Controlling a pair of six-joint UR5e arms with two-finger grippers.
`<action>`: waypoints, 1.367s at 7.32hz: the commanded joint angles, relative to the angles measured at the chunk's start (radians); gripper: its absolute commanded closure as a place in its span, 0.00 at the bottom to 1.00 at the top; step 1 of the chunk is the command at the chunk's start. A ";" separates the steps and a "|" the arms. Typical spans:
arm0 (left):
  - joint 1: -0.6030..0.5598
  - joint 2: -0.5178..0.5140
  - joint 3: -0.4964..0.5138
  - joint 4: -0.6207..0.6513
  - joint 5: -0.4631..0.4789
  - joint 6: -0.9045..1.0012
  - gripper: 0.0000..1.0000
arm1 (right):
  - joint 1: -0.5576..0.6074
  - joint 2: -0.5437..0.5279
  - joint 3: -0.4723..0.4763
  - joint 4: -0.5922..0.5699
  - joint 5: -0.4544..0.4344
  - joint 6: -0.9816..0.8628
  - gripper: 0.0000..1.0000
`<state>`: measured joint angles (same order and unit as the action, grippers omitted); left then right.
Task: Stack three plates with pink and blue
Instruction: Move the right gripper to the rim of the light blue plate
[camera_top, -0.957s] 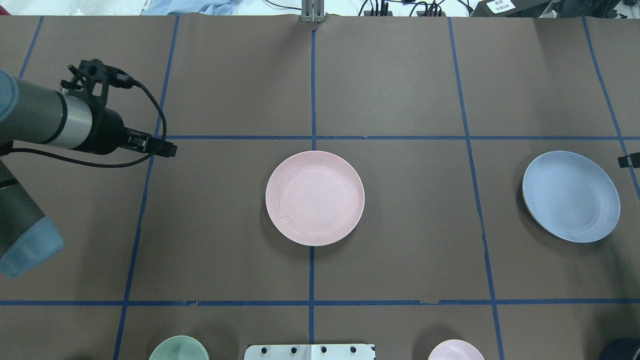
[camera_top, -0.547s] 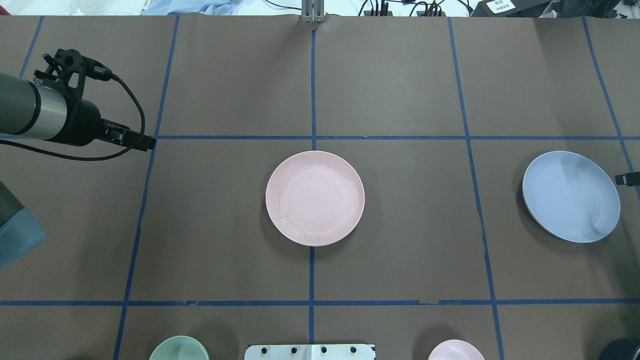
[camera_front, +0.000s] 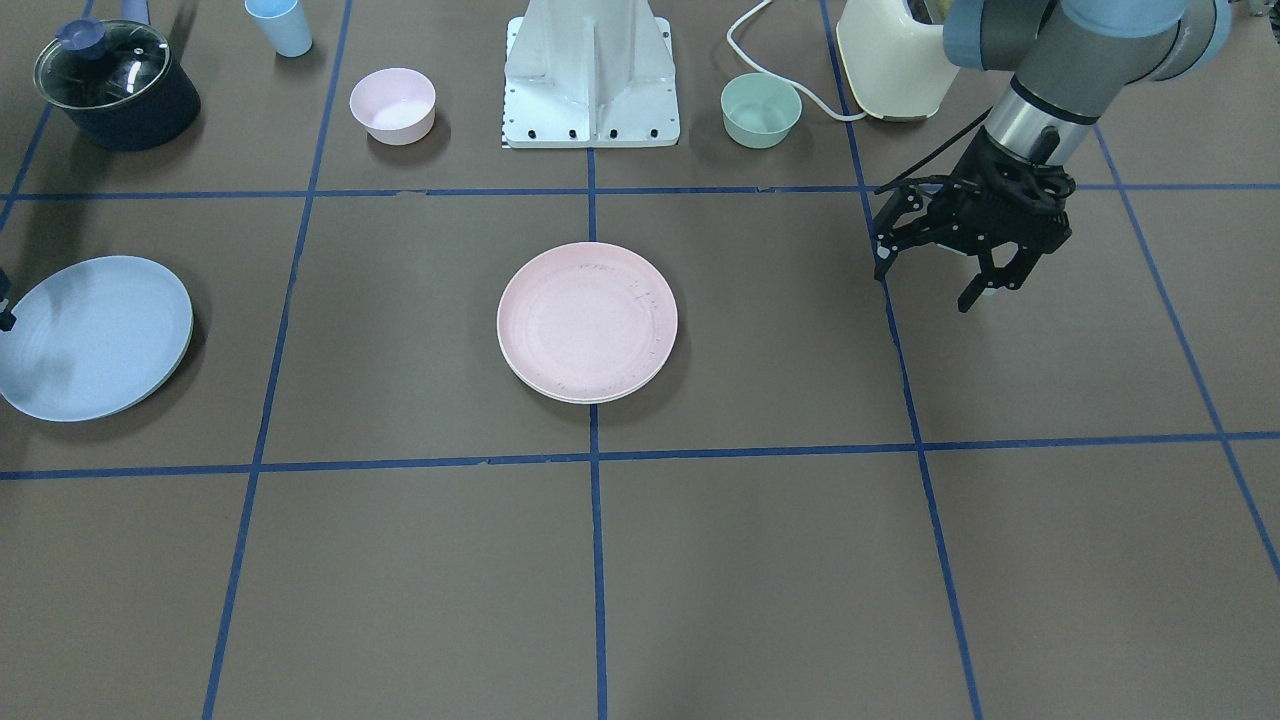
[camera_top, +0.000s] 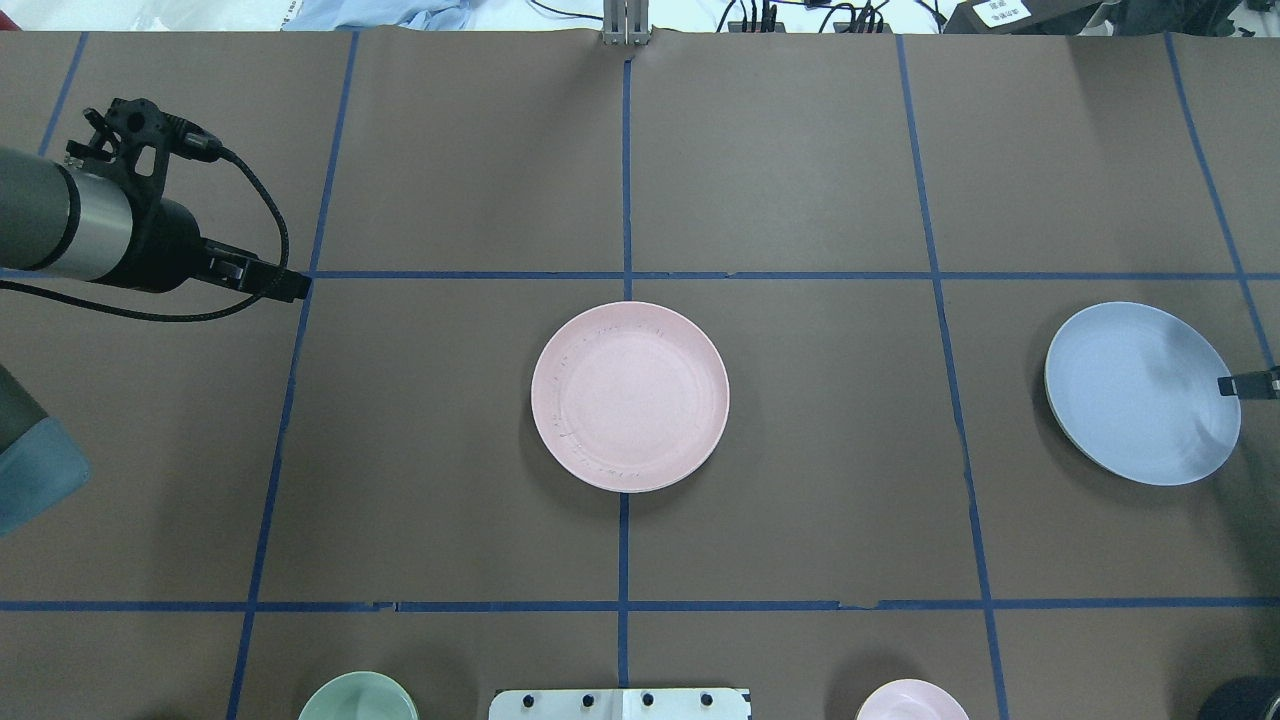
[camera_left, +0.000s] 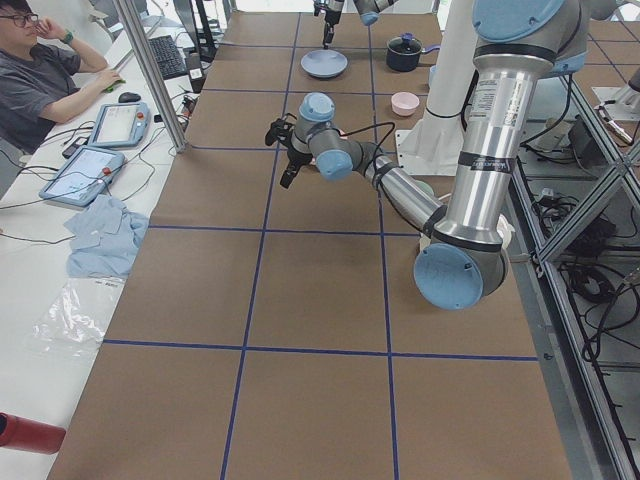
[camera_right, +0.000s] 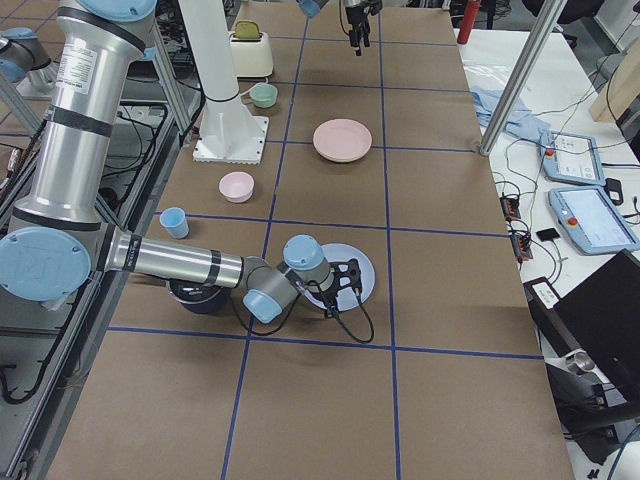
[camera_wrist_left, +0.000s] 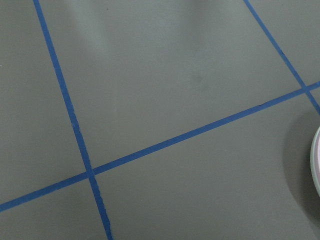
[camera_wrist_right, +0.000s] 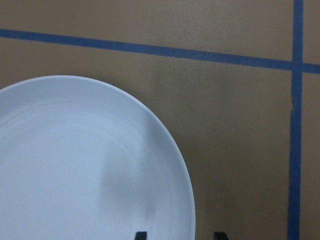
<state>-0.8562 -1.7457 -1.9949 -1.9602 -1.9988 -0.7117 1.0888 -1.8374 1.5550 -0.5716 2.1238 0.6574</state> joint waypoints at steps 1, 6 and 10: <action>0.002 0.000 0.004 -0.003 0.000 -0.002 0.00 | -0.023 0.000 -0.007 0.001 -0.001 -0.001 0.46; 0.003 0.000 0.008 -0.008 0.002 -0.002 0.00 | -0.038 0.004 -0.033 -0.001 -0.024 -0.001 0.83; 0.003 0.000 0.010 -0.008 0.000 -0.002 0.00 | -0.037 0.021 -0.012 0.003 -0.019 0.004 1.00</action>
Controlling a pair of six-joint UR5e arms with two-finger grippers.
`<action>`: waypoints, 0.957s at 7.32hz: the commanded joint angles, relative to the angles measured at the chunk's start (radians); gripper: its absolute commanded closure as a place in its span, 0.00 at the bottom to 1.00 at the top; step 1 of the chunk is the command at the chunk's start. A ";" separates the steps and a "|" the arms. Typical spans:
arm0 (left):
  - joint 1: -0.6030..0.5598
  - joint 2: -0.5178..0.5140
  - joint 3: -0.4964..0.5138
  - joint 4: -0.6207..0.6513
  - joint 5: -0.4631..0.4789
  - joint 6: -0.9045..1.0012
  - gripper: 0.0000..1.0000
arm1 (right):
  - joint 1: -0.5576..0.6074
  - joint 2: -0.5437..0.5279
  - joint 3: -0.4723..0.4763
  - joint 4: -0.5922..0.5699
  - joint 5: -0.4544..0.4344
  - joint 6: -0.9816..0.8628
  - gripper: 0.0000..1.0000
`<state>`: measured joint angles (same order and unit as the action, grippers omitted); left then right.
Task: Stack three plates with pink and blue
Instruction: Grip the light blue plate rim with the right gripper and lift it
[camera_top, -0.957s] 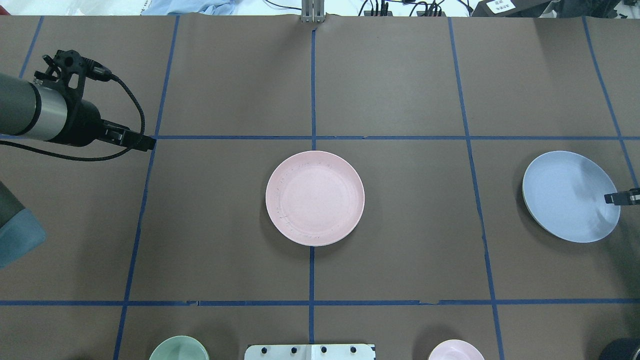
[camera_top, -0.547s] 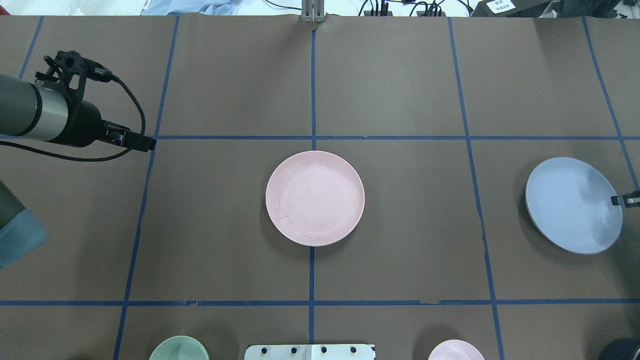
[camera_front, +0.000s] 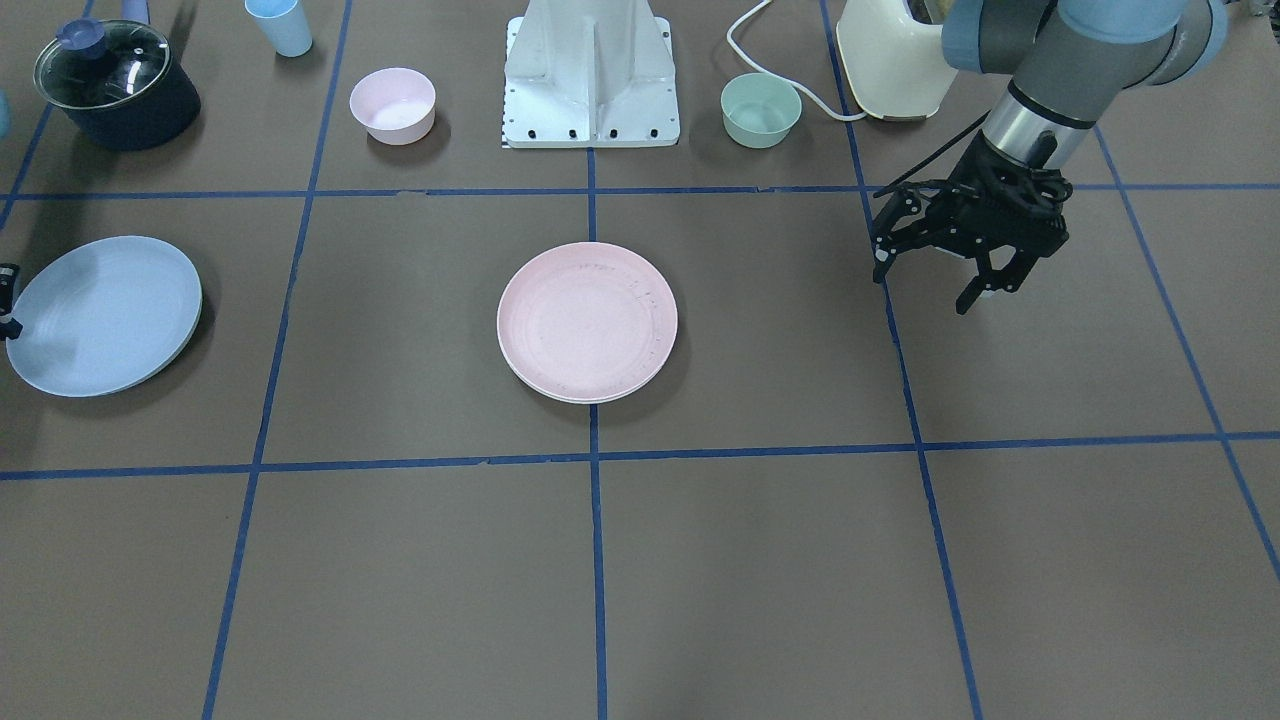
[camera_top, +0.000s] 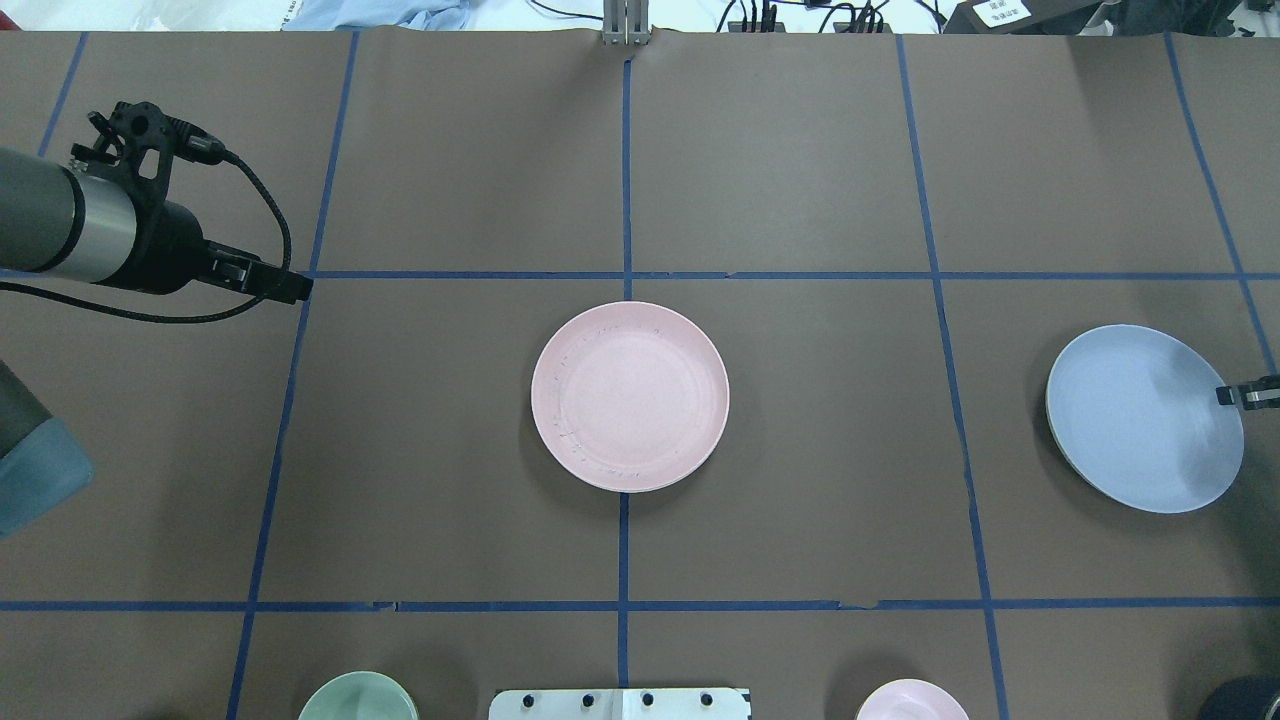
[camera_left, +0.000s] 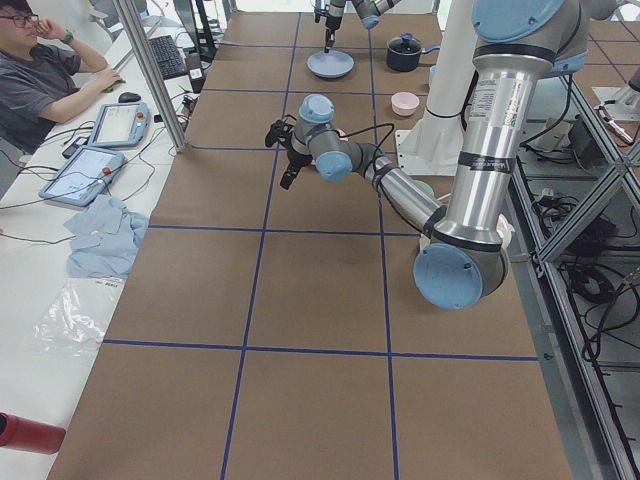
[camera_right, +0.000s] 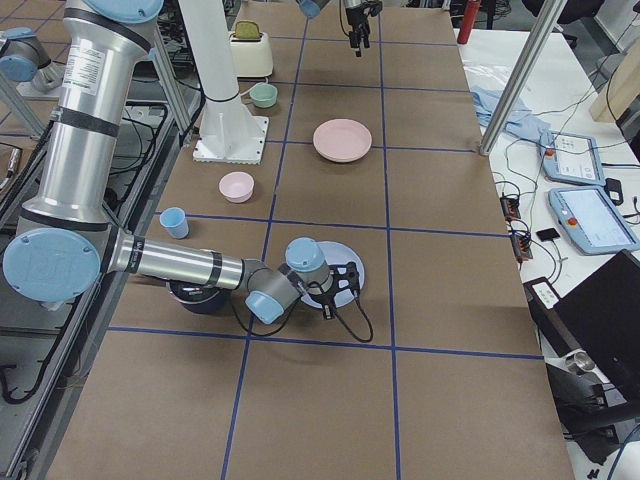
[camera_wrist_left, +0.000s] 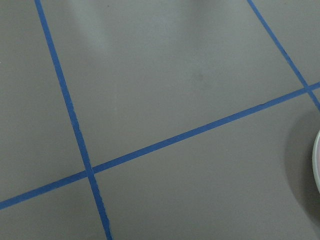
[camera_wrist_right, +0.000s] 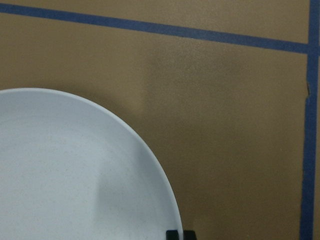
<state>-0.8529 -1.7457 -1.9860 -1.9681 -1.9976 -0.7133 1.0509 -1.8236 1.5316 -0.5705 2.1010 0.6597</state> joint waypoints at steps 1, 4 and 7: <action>0.000 0.000 0.001 0.000 -0.001 -0.002 0.00 | 0.003 0.023 0.021 0.003 0.010 0.001 1.00; 0.000 0.000 0.001 -0.002 -0.001 0.000 0.00 | 0.001 0.068 0.119 -0.008 0.017 0.171 1.00; -0.001 0.002 0.001 0.000 -0.001 0.000 0.00 | -0.050 0.264 0.142 -0.011 0.071 0.438 1.00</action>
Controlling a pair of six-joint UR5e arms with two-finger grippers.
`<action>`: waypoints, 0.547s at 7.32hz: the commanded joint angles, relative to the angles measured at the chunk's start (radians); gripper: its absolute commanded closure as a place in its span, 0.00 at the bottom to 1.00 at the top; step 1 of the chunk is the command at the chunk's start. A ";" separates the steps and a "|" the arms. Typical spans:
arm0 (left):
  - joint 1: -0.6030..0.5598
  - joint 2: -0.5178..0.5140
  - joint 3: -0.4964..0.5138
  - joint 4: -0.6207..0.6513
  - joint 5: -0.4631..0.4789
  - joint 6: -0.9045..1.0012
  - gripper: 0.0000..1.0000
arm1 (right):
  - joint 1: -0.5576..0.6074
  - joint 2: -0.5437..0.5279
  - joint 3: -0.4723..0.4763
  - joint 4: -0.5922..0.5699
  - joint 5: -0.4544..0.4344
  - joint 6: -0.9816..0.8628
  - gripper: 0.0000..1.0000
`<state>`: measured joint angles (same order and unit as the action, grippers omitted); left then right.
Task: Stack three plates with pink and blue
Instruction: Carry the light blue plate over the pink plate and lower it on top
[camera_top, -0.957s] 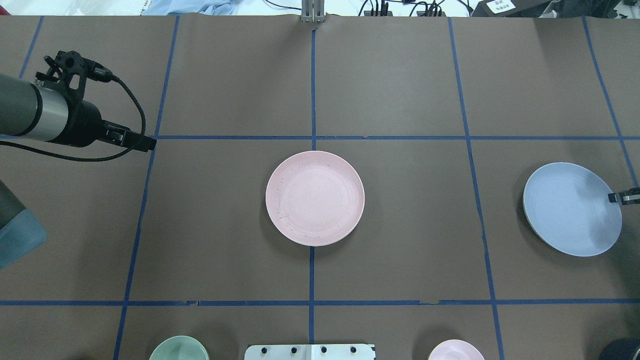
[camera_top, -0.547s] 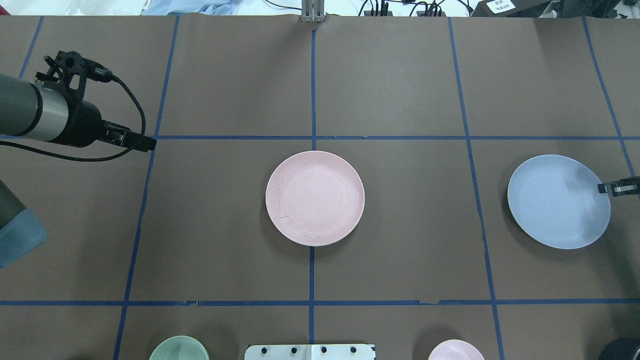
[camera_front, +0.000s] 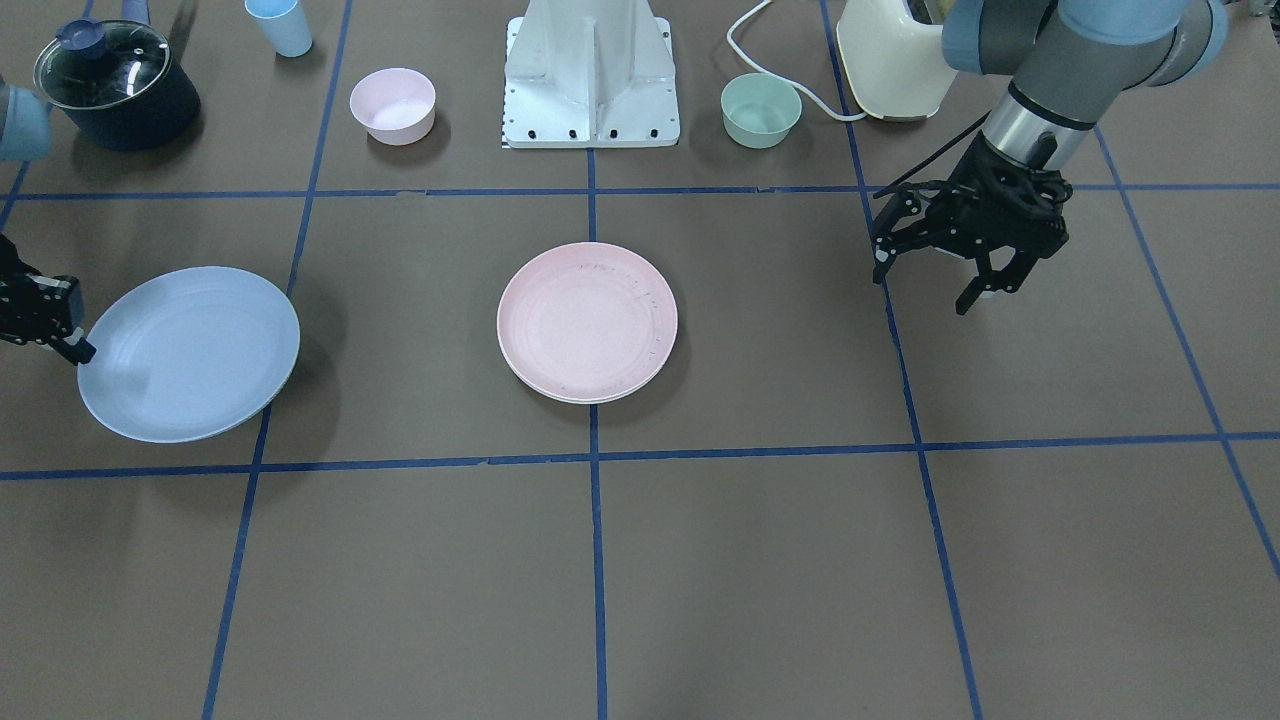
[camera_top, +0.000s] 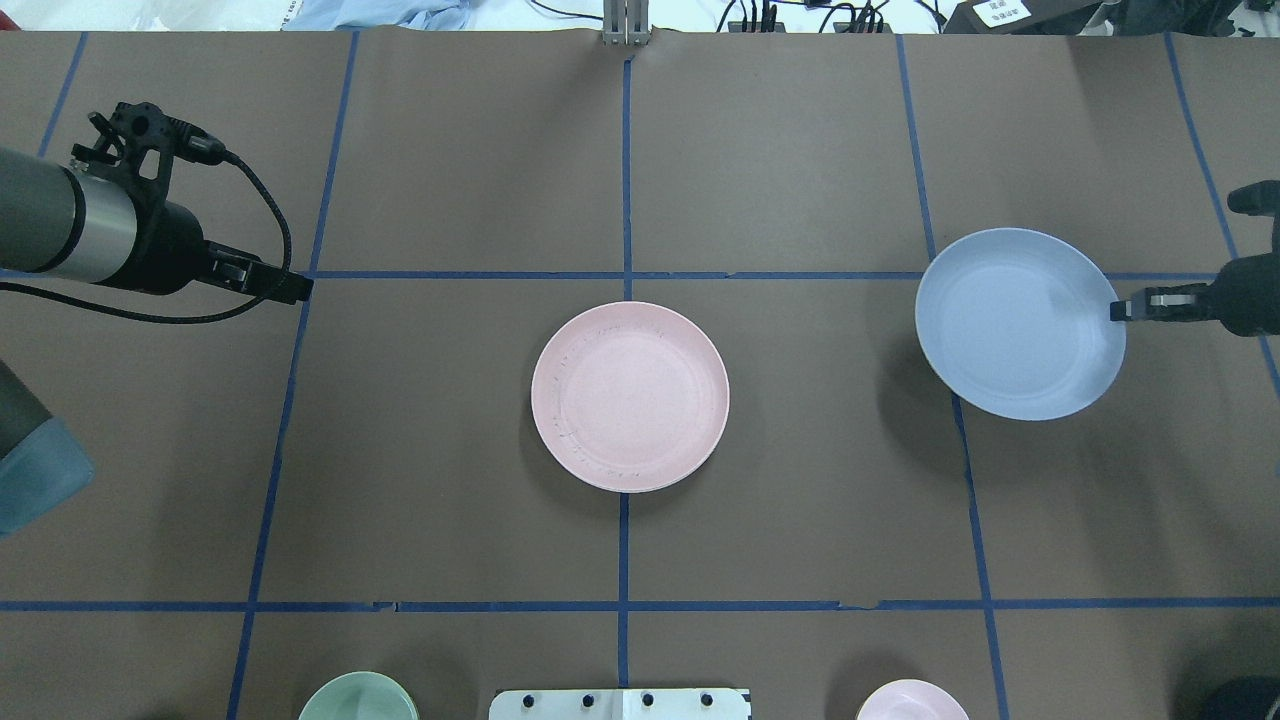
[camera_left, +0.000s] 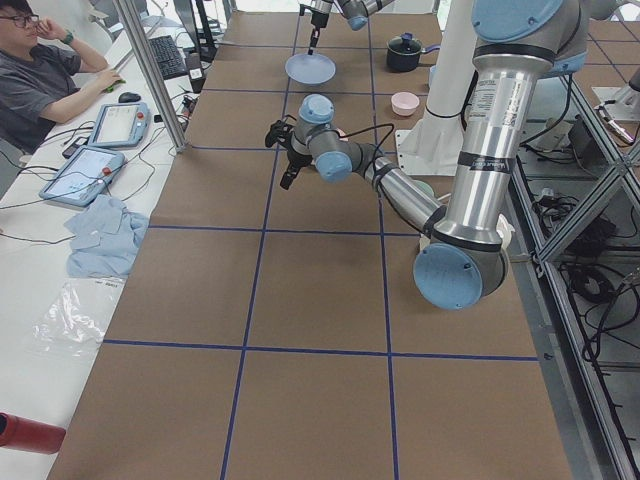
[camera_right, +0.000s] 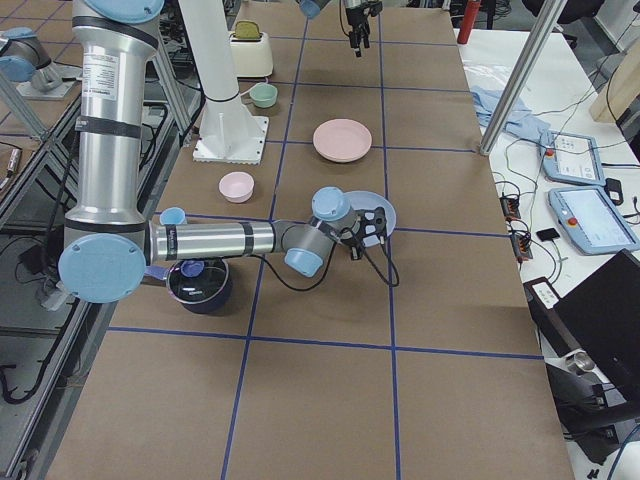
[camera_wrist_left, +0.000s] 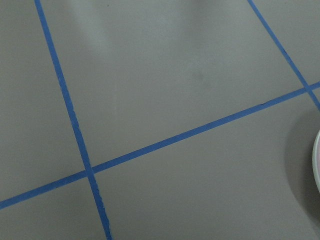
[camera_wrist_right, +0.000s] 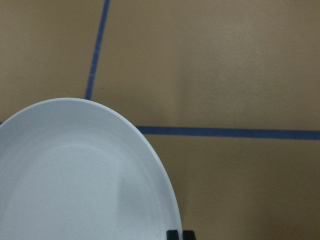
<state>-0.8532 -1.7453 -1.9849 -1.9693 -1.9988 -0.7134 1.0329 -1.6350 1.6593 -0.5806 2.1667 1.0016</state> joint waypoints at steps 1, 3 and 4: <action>-0.001 0.001 0.000 0.000 0.000 0.000 0.00 | -0.075 0.155 0.022 -0.002 -0.002 0.203 1.00; -0.001 0.000 0.000 0.001 0.000 0.002 0.00 | -0.227 0.252 0.082 -0.036 -0.122 0.339 1.00; 0.000 0.000 0.001 0.000 0.000 0.002 0.00 | -0.344 0.312 0.115 -0.145 -0.262 0.351 1.00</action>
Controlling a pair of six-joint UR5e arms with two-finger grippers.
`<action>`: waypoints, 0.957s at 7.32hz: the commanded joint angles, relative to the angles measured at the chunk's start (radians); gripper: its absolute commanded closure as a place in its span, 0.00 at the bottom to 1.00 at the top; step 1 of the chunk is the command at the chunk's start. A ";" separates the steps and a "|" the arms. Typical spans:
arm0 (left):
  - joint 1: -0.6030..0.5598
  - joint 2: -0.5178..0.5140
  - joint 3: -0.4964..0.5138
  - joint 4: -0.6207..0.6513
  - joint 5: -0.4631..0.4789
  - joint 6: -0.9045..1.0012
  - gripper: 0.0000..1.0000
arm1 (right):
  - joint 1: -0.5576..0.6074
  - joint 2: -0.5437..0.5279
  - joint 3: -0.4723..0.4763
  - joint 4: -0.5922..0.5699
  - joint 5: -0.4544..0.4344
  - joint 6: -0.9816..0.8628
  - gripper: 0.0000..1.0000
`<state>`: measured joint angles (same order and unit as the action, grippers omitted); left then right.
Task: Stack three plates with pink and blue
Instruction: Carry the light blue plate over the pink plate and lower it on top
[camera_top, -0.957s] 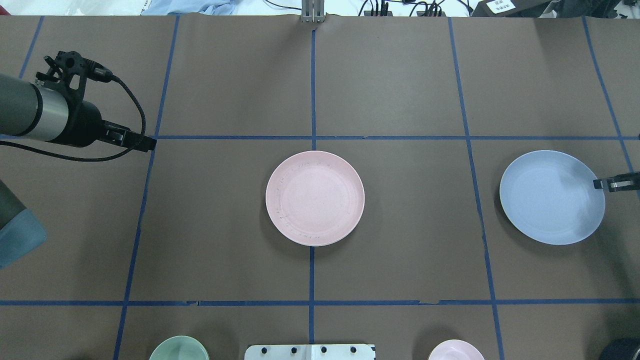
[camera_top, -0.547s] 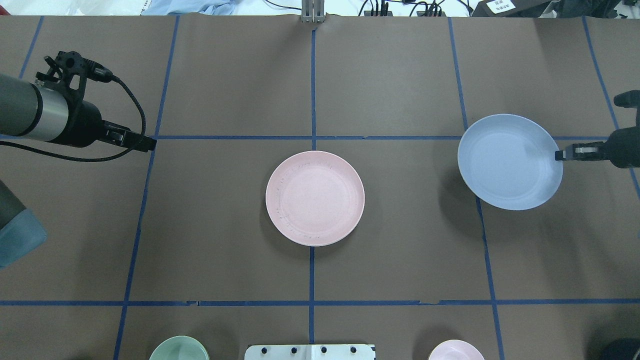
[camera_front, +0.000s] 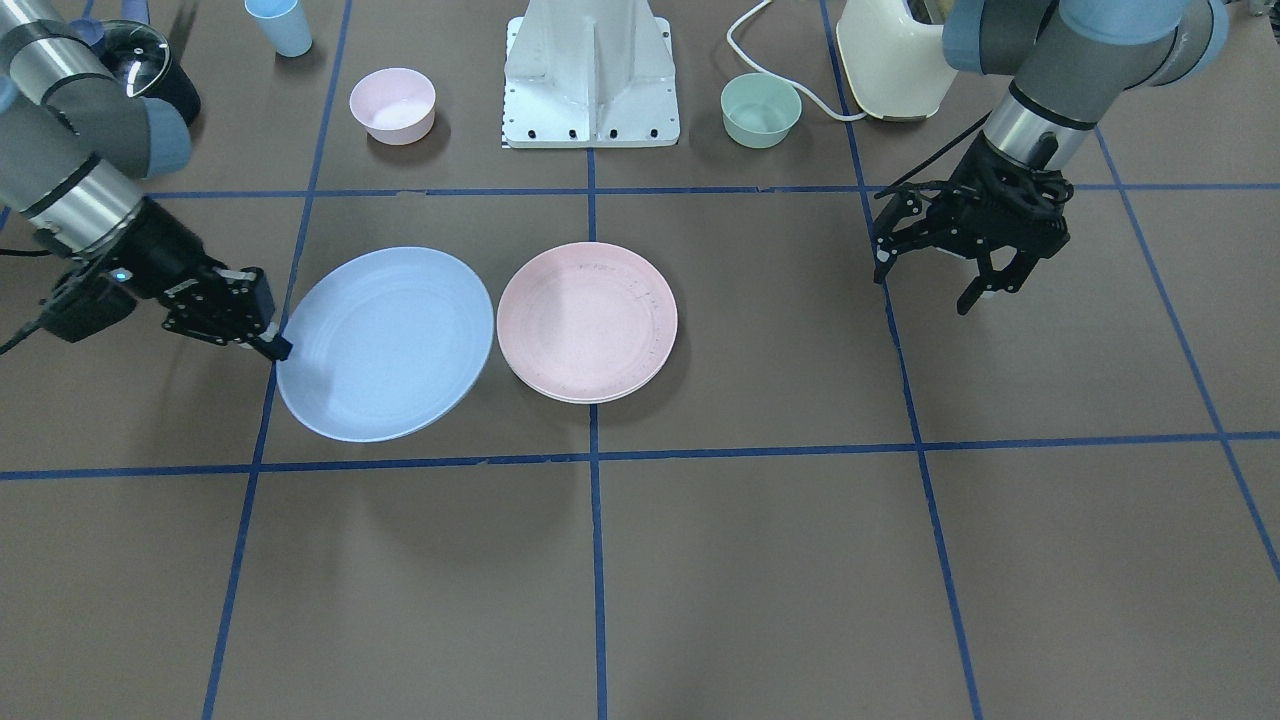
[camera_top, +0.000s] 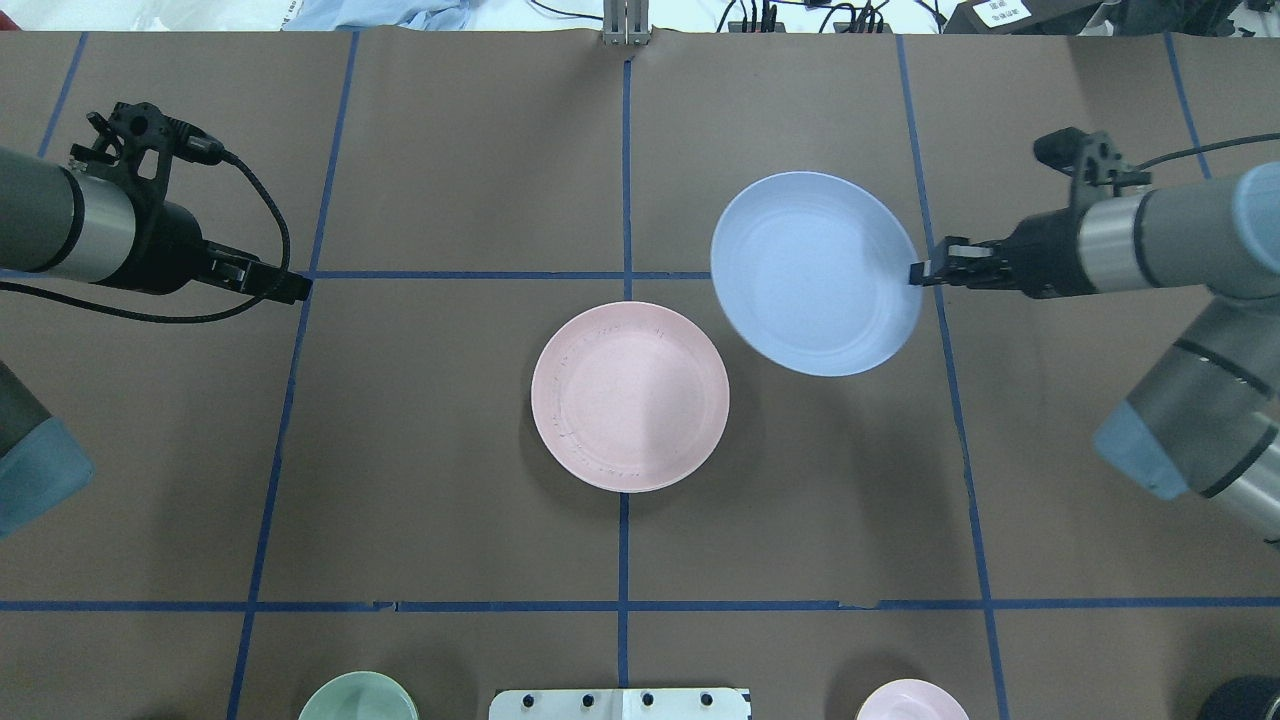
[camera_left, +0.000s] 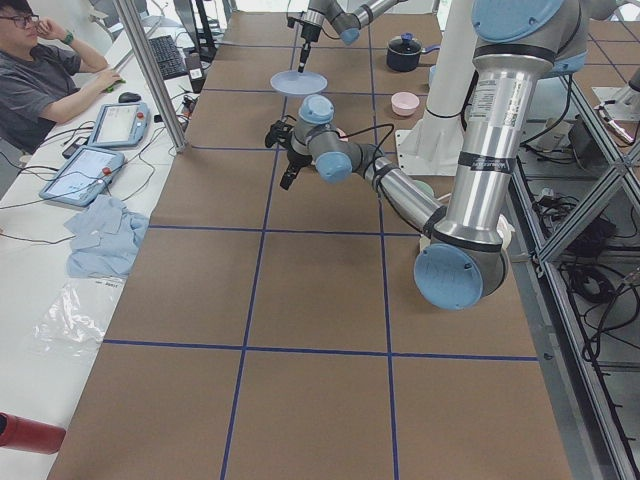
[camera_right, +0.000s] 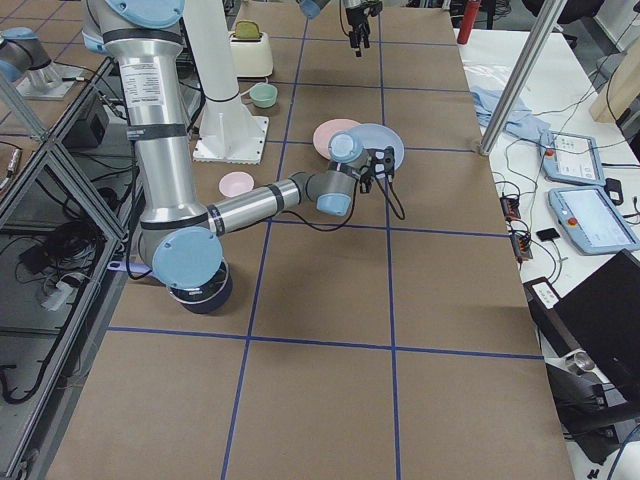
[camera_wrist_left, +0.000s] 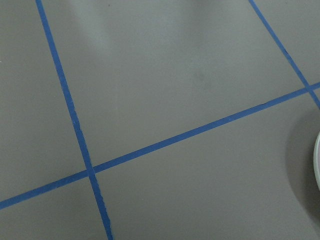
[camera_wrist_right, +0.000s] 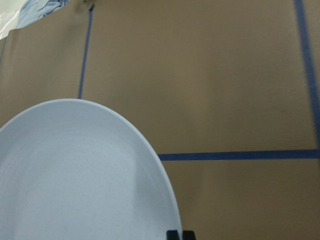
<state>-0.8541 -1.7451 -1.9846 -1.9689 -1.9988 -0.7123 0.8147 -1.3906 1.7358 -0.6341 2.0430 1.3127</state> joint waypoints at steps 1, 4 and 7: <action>0.001 -0.001 0.001 -0.001 0.000 0.001 0.00 | -0.219 0.149 0.065 -0.242 -0.236 0.075 1.00; 0.001 -0.002 0.004 -0.001 0.000 -0.001 0.00 | -0.364 0.179 0.065 -0.325 -0.389 0.085 1.00; 0.003 -0.005 0.010 -0.002 0.000 -0.003 0.00 | -0.362 0.173 0.051 -0.326 -0.389 0.083 0.31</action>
<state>-0.8524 -1.7487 -1.9777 -1.9700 -1.9988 -0.7143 0.4529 -1.2166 1.7959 -0.9584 1.6553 1.3971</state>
